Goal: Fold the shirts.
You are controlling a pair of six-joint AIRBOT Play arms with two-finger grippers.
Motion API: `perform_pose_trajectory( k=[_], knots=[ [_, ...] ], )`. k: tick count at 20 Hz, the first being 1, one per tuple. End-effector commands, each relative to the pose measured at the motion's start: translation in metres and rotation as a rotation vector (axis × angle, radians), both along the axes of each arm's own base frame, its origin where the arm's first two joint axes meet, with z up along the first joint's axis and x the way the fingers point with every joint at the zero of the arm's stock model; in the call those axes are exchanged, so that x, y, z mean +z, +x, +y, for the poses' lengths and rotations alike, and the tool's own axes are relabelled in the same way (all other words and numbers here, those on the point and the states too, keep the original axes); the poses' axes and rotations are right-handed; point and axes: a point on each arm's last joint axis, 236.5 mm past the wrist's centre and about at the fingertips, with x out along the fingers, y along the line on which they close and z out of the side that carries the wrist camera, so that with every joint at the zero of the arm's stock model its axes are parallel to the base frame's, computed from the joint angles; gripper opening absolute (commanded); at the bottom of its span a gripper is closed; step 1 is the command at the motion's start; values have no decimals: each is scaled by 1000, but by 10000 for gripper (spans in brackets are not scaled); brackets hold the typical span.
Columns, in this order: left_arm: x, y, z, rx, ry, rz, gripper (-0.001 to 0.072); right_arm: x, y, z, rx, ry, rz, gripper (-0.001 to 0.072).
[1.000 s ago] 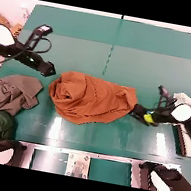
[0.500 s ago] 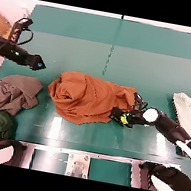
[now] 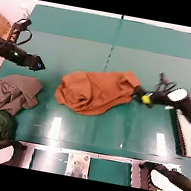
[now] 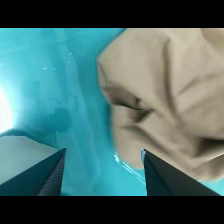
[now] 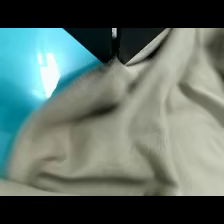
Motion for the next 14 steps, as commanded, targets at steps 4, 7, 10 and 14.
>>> perform_pose_trajectory(
  k=[4,7,10,14],
  knots=[
    [-57,-14,-50,53,-204,73,553,21,55,-88,-77,-26,-43,14],
    [-103,-37,-85,39,-250,189,553,-10,53,-78,-51,-12,28,149],
    [-121,-45,-116,3,-275,237,553,1,46,-82,-37,4,47,352],
    [-126,-27,-117,41,-258,172,552,9,-12,-67,57,12,169,287]
  ],
)
